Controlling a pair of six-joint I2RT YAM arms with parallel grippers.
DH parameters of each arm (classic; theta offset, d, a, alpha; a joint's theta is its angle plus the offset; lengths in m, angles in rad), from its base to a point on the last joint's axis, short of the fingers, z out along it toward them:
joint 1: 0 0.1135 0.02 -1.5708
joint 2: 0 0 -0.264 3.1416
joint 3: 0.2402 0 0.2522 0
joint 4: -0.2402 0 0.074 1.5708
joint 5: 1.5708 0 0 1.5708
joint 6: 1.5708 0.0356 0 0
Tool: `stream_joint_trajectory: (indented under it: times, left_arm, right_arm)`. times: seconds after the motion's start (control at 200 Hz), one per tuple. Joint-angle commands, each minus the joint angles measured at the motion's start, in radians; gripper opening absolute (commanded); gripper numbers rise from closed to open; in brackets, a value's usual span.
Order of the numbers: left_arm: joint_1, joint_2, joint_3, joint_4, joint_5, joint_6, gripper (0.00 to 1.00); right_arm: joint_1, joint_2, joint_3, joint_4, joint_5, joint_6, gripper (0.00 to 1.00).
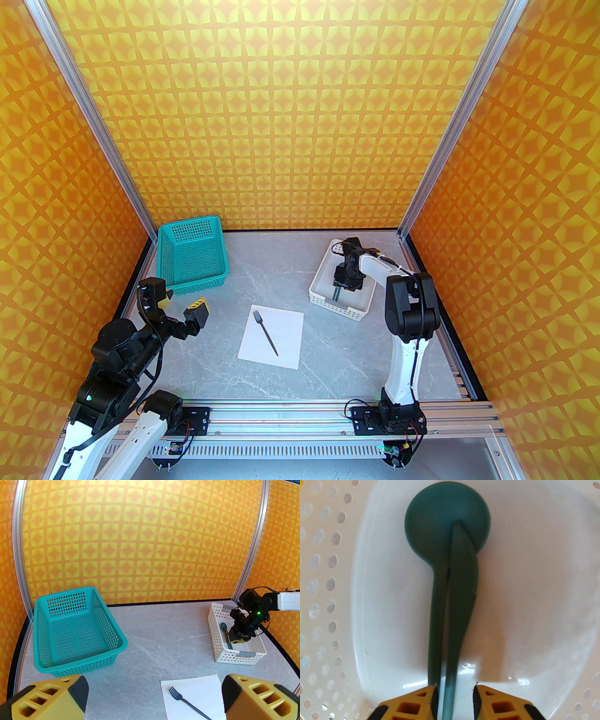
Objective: Place the utensils on the paper napkin and roll it up
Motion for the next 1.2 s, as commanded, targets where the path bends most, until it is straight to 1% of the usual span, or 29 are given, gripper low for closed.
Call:
stream_joint_trajectory:
  times: [0.0,0.235,0.625,1.195]
  left_arm:
    - [0.005,0.003,0.004,-0.017,0.016,0.014,0.99]
    - [0.005,0.004,0.004,-0.015,0.017,0.017,0.99]
    - [0.005,0.002,0.005,-0.022,0.016,0.016,0.99]
    - [0.005,0.0,0.01,-0.029,0.016,0.014,0.99]
  right_arm:
    - [-0.003,0.038,-0.004,-0.005,-0.018,-0.011,0.32]
    - [-0.005,0.058,-0.005,-0.02,-0.013,-0.018,0.27]
    - [-0.005,0.074,0.006,-0.07,0.053,-0.061,0.26]
    - [-0.005,0.125,0.064,-0.163,0.041,-0.088,0.26]
